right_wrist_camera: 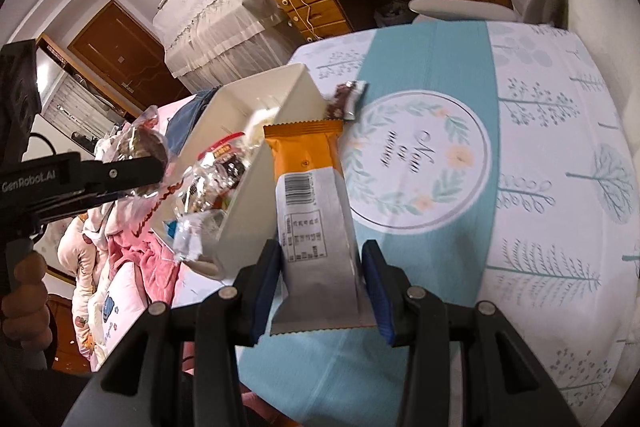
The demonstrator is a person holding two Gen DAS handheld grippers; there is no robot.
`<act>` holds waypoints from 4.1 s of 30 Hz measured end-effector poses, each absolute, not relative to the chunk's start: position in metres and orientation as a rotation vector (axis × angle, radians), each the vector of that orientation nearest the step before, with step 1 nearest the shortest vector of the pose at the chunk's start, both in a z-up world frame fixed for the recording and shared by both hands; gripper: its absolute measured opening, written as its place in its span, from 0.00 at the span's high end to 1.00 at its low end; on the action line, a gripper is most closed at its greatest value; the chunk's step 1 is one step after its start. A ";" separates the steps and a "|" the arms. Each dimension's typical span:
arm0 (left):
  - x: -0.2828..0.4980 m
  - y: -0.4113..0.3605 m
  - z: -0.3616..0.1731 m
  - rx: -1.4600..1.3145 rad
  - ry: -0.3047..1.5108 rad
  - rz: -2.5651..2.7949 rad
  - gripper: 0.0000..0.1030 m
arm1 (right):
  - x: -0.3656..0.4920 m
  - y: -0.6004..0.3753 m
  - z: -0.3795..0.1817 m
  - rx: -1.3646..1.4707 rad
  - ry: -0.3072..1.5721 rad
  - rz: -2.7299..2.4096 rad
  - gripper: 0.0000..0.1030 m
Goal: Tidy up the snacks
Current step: 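Lift both held snacks and carry them over the white tray, then lower both snacks into the tray and open both grippers, then move the right gripper to the maroon snowflake packet and grasp it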
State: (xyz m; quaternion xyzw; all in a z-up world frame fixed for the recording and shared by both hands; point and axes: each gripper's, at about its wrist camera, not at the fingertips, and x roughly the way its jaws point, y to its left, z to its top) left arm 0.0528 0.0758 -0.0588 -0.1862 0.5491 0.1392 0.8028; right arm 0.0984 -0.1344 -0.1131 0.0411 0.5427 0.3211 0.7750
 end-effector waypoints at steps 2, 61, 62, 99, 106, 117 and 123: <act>0.056 0.089 -0.059 -0.398 1.170 0.275 0.61 | 0.096 -0.120 -0.110 0.074 1.157 0.689 0.59; 0.162 0.235 -0.044 -0.127 1.308 -0.262 0.21 | 0.058 0.003 -0.104 0.059 1.077 0.154 0.40; 0.166 0.232 -0.045 -0.124 1.313 -0.258 0.21 | 0.064 0.001 -0.104 0.038 1.068 0.161 0.40; 0.181 0.245 -0.159 -0.463 1.388 0.073 0.21 | 0.250 0.024 -0.250 -0.293 0.994 0.530 0.40; 0.174 0.244 -0.162 -0.477 1.406 0.063 0.21 | 0.268 0.029 -0.250 -0.327 0.991 0.647 0.40; 0.158 0.254 -0.154 -0.510 1.387 0.122 0.21 | 0.272 0.045 -0.250 -0.367 0.975 0.715 0.77; 0.148 0.254 -0.149 -0.522 1.384 0.144 0.21 | 0.273 0.044 -0.248 -0.341 0.986 0.703 0.83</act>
